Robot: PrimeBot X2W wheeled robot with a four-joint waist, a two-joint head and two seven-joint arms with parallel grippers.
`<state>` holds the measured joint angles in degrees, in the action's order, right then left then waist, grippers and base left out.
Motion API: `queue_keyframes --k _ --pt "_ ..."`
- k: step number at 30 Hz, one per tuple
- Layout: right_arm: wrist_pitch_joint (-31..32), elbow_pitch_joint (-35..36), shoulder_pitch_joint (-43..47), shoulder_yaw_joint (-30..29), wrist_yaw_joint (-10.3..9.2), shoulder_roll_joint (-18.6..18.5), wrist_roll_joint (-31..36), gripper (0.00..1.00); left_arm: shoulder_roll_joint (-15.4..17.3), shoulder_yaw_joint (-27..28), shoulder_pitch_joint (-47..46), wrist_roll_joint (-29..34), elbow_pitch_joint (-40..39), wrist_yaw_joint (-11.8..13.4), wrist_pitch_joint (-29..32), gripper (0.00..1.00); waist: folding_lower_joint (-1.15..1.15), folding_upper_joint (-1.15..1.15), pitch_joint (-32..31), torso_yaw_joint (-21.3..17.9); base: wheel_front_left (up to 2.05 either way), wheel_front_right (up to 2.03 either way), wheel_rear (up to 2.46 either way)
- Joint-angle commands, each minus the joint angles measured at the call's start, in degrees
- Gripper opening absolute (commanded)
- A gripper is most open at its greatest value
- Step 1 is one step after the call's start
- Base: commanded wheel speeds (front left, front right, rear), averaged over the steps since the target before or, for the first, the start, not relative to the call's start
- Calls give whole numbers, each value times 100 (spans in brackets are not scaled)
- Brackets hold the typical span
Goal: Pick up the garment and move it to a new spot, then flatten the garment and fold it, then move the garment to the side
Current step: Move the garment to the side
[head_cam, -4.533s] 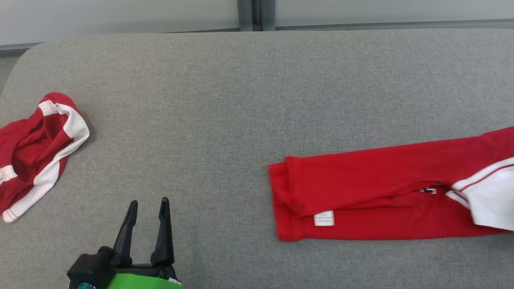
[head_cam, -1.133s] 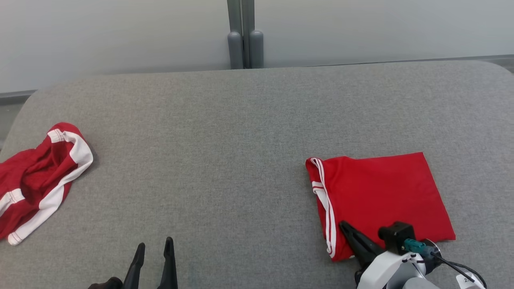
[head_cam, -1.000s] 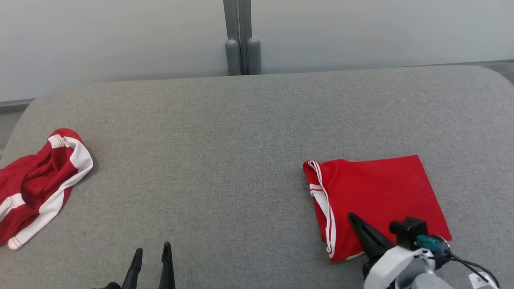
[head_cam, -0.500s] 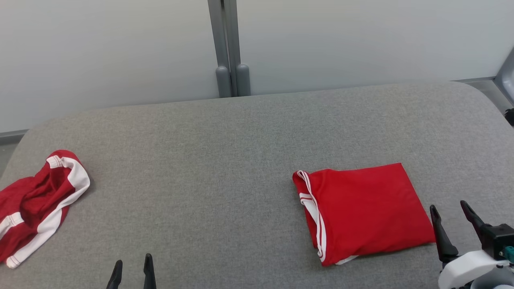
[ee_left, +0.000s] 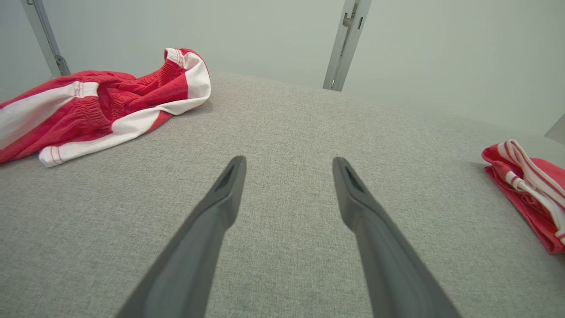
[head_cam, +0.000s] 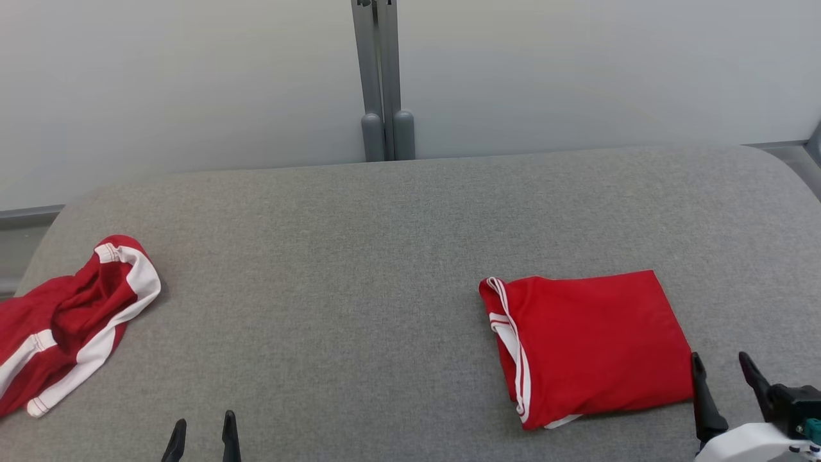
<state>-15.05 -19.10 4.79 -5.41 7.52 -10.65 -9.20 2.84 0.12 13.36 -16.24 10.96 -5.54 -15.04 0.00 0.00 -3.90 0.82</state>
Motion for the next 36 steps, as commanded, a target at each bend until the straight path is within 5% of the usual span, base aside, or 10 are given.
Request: queue_keyframes --k 1,4,13,27,28,29,36 --pt "-13 -103 -189 114 -5 -71 -176 100 14 15 56 89 -45 -27 -16 100 0 0 25 30 0 0 0" --pt "122 -473 -638 286 -9 -305 -687 100 14 -53 7 127 -46 -36 -17 100 0 0 93 55 0 0 0" --pt "2415 -1472 -2012 1130 -8 -1030 -1727 100 14 -157 -237 285 -51 -81 -16 100 0 0 589 251 0 0 0" --pt "2844 -2842 -2798 1318 -8 -959 -1812 100 14 -153 -448 311 -2 -126 -17 100 0 0 1210 387 0 0 0" --pt "2786 -2812 -2837 1346 -3 -925 -1901 60 14 -146 -463 320 -3 -129 -17 100 0 0 1256 364 0 0 0" --pt "2695 -2828 -2931 1294 -3 -885 -2030 0 14 -125 -495 320 -22 -132 -16 100 0 0 1325 325 0 0 0" --pt "1787 -3062 -4054 805 -10 -1266 -2029 0 14 -29 -749 506 -105 -159 -16 100 0 0 1867 -30 0 0 0"
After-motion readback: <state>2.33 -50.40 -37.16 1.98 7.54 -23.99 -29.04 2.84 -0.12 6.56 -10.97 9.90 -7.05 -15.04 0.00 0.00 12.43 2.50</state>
